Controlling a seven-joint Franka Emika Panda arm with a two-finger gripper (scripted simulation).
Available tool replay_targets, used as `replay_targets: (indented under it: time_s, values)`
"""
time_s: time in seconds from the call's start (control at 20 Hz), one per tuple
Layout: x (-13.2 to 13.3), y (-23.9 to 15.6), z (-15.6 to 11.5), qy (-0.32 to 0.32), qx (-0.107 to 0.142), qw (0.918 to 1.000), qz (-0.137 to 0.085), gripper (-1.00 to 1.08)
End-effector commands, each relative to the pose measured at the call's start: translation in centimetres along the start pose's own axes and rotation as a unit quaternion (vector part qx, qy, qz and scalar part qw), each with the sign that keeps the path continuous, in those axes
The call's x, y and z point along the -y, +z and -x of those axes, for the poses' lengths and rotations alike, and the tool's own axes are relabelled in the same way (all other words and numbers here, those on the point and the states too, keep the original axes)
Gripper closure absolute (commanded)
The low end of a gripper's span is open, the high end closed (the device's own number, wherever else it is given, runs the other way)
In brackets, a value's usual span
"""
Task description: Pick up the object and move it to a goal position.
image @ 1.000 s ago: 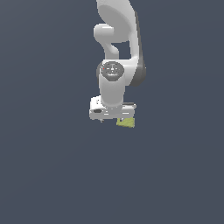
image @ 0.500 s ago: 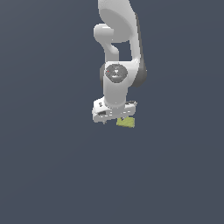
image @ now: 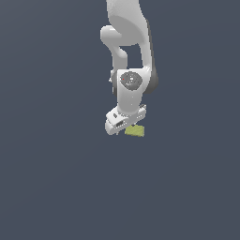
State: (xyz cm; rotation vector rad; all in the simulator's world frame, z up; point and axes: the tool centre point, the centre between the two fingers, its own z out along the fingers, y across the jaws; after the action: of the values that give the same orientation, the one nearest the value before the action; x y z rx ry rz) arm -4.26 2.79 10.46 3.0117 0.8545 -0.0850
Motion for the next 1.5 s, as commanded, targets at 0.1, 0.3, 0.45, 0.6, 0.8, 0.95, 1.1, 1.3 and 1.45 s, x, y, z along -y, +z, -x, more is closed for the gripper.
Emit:
replay_targets:
  time_s: [0.1,0.3,0.45,0.6,0.8,0.95,1.1,1.3,1.45]
  values:
    - [1.3,1.0,0.1,-0.077,-0.003,0.997,0.003,-0.92]
    - [2.4,1.8,0.3,-0.145,-0.007,0.9894,0.005,-0.92]
    - [3.4,2.3,0.4,-0.196,-0.009,0.9806,0.007,-0.92]
    - [4.3,2.9,0.5,-0.246,-0.012,0.9692,0.009,-0.92]
    - [5.5,3.5,0.7,-0.307,-0.016,0.9515,0.01,-0.92]
    - [6.2,3.9,0.8,-0.344,-0.018,0.9389,0.012,-0.92]
    - [6.8,4.2,0.9,-0.372,-0.021,0.9279,0.012,-0.92]
    - [7.4,4.4,1.0,-0.398,-0.023,0.9168,0.013,-0.92]
    - [7.6,4.5,1.0,-0.409,-0.024,0.912,0.014,-0.92]
